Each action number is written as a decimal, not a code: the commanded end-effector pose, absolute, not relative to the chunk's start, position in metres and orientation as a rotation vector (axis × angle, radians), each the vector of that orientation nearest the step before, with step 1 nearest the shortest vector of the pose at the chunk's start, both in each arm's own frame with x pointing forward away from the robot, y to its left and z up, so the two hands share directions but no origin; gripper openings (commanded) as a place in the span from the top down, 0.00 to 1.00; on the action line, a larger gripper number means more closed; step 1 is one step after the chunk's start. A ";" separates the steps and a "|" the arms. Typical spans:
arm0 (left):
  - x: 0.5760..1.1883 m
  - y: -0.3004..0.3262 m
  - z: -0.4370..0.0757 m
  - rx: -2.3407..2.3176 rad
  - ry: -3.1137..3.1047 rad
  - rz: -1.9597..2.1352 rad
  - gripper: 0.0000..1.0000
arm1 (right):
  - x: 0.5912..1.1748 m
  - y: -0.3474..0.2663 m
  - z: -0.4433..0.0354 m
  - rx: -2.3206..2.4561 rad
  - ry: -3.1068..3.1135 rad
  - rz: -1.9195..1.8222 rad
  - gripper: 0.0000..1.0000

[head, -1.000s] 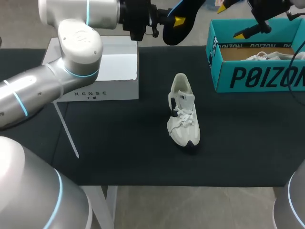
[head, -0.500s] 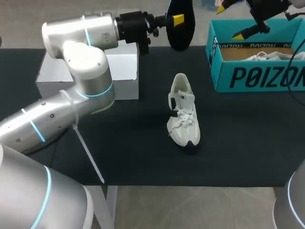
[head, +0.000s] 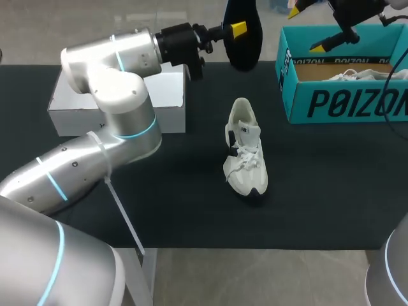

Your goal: Take the shoe out of the shoebox, open the shoe tongue, remove and reinsert the insole, then place the shoe into the shoebox

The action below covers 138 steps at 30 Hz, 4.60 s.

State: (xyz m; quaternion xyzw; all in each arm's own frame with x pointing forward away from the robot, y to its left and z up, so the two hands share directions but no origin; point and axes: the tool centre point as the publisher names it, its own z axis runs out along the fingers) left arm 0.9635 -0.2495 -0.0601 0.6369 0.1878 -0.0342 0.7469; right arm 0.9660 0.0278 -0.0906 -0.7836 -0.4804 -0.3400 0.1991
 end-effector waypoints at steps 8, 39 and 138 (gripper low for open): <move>0.968 -0.242 -0.058 1.542 0.408 -0.172 1.00 | 0.963 0.026 -0.097 -2.191 -1.326 -0.955 0.00; 0.960 -0.243 -0.045 1.530 0.914 -0.936 1.00 | 0.949 0.021 -0.110 -2.187 -1.277 -0.941 0.00; 0.968 -0.243 -0.059 -0.603 2.500 -2.701 1.00 | 0.940 0.028 -0.118 -2.178 -1.317 -0.865 0.00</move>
